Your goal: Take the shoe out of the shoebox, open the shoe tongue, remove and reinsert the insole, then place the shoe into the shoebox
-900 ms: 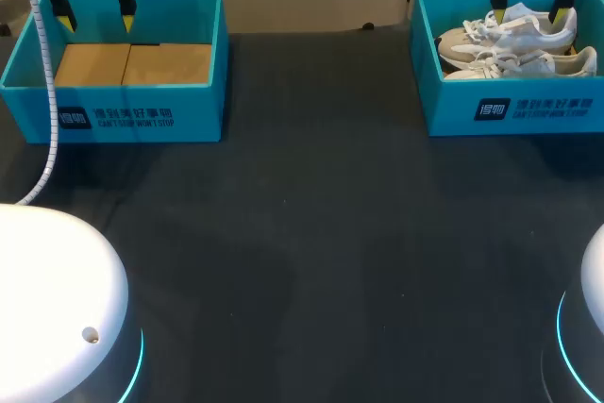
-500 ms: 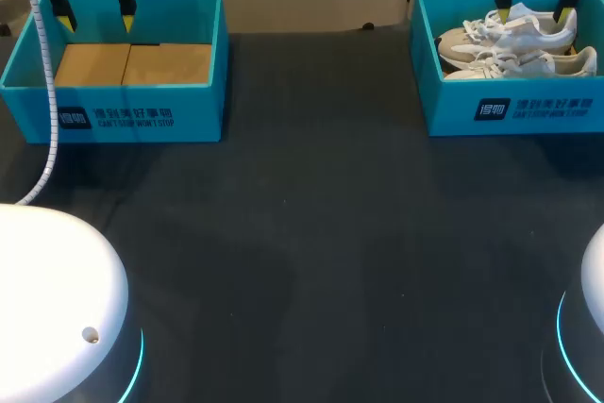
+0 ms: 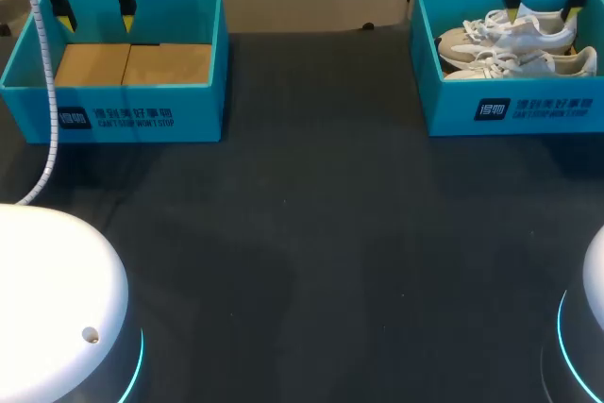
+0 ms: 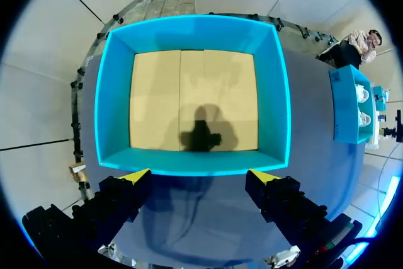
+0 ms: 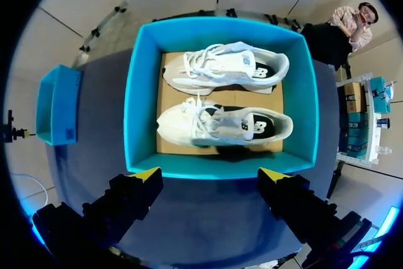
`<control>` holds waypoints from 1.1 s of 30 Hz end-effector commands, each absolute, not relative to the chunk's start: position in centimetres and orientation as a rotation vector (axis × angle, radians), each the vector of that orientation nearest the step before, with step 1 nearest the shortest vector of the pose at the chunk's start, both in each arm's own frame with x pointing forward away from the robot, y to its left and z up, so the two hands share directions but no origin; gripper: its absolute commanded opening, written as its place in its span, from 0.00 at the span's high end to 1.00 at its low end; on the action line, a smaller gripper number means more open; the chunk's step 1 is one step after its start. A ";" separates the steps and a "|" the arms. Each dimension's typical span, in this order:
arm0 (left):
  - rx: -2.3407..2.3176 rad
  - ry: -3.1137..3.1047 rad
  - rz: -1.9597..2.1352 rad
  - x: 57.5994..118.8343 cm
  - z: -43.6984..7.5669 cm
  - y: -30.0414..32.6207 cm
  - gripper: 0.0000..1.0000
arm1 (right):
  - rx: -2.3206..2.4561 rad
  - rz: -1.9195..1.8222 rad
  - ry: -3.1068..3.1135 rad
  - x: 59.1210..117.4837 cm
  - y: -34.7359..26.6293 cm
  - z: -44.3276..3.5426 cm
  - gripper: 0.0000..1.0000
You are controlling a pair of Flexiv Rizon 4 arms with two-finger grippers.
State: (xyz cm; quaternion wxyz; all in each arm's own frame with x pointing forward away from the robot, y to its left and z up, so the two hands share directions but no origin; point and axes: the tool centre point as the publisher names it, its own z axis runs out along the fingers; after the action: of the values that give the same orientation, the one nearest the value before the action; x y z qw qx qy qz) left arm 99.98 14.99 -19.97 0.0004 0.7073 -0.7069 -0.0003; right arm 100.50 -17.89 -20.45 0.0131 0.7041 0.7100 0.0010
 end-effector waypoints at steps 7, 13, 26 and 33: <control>2.221 -2.221 -0.001 100.0 -20.0 15.0 0.00 | 2.151 -0.025 2.232 101.3 -20.9 -21.8 0.00; 2.221 -2.221 -0.001 100.0 -20.0 15.0 0.00 | 2.115 -0.016 2.250 101.9 -22.8 -22.7 0.00; 2.221 -2.221 -0.001 100.0 -20.0 15.0 0.00 | 2.101 -0.065 2.266 102.7 -27.6 -25.9 0.00; 2.221 -2.221 -0.001 100.0 -20.0 15.0 0.00 | 2.104 -0.085 2.267 102.8 -28.8 -27.3 0.00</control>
State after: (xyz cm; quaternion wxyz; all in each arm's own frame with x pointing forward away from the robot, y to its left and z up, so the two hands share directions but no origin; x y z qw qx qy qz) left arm 99.98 14.99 -19.97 0.0004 0.7073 -0.7069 -0.0004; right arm 102.32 -28.57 -26.76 0.0275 0.6801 0.7320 -0.0284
